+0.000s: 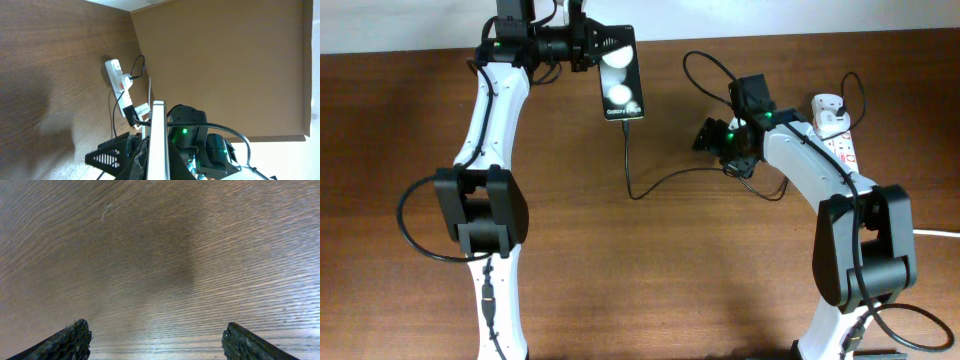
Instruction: Plug charger to phone and switch on socket
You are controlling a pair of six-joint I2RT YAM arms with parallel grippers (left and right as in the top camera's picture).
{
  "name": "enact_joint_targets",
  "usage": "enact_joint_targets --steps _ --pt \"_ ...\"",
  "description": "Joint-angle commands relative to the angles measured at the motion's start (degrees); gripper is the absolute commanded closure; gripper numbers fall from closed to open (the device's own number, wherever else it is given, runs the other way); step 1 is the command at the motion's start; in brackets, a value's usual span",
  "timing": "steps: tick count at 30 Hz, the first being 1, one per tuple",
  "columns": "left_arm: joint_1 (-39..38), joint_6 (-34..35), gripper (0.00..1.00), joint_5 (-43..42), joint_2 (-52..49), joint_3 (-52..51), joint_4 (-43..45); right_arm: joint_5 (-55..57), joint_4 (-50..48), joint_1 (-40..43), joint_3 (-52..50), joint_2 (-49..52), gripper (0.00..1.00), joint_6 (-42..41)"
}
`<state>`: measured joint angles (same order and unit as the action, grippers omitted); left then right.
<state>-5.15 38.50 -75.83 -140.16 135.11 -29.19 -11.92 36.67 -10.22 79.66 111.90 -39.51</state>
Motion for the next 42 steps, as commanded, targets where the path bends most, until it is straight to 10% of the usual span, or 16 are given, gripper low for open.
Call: enact_joint_targets --steps 1,18,42 --pt "0.1 -0.9 1.00 -1.0 1.1 0.7 -0.1 6.2 -0.2 -0.3 0.2 -1.6 0.12 -1.5" --pt "0.1 -0.9 1.00 -1.3 1.1 0.7 -0.1 10.2 -13.0 -0.2 0.2 -1.6 0.02 0.3" --pt "-0.5 -1.3 1.00 0.2 1.1 0.7 -0.1 8.2 21.0 -0.3 0.2 -1.6 0.11 6.3"
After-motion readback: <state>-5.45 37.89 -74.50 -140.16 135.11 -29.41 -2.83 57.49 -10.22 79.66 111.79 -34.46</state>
